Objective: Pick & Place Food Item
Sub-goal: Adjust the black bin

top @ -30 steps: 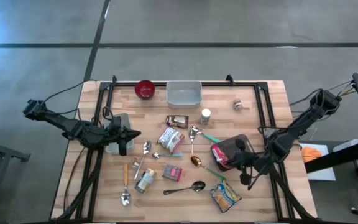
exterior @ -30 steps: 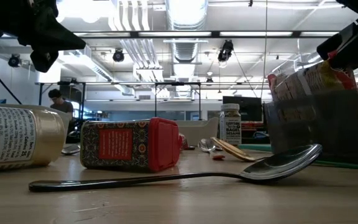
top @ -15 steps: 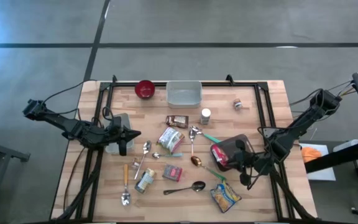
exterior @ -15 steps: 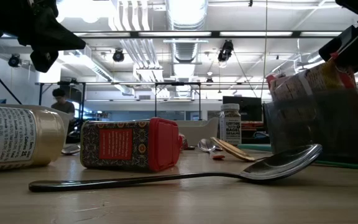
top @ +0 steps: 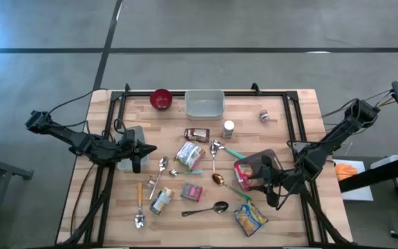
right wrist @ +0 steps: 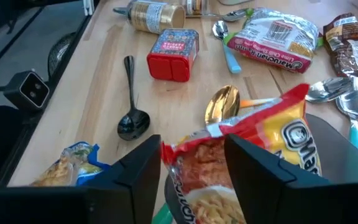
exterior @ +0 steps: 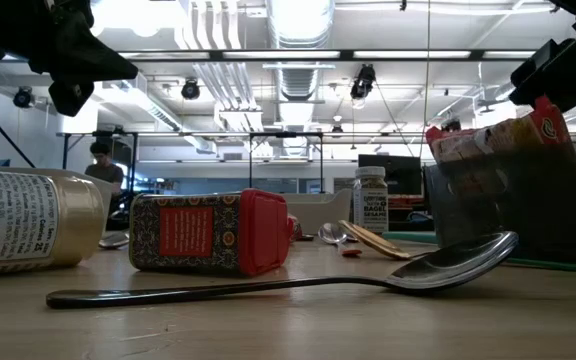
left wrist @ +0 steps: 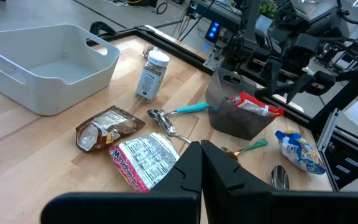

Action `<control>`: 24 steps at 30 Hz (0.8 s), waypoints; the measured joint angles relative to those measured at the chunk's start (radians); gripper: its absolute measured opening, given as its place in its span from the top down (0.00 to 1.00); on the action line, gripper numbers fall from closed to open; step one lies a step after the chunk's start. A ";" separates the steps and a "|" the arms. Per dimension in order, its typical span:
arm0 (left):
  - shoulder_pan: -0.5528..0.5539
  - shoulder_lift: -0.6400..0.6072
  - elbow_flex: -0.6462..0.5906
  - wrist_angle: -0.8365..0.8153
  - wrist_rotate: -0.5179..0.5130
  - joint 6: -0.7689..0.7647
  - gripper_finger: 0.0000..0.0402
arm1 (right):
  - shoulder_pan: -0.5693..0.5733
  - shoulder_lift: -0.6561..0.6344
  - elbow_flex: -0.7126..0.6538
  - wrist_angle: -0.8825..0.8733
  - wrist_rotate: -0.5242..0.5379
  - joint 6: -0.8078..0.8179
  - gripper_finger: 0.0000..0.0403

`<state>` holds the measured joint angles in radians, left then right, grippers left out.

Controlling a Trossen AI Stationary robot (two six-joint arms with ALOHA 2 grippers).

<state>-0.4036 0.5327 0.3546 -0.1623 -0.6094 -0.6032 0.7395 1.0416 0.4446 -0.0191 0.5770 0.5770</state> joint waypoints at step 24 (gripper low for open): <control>0.000 0.000 0.000 0.000 0.000 -0.001 1.00 | -0.309 0.036 0.499 -0.731 0.092 0.407 0.72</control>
<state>-0.4038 0.5323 0.3546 -0.1619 -0.6094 -0.6037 0.4308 1.0771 0.9432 -0.7505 0.6691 0.9841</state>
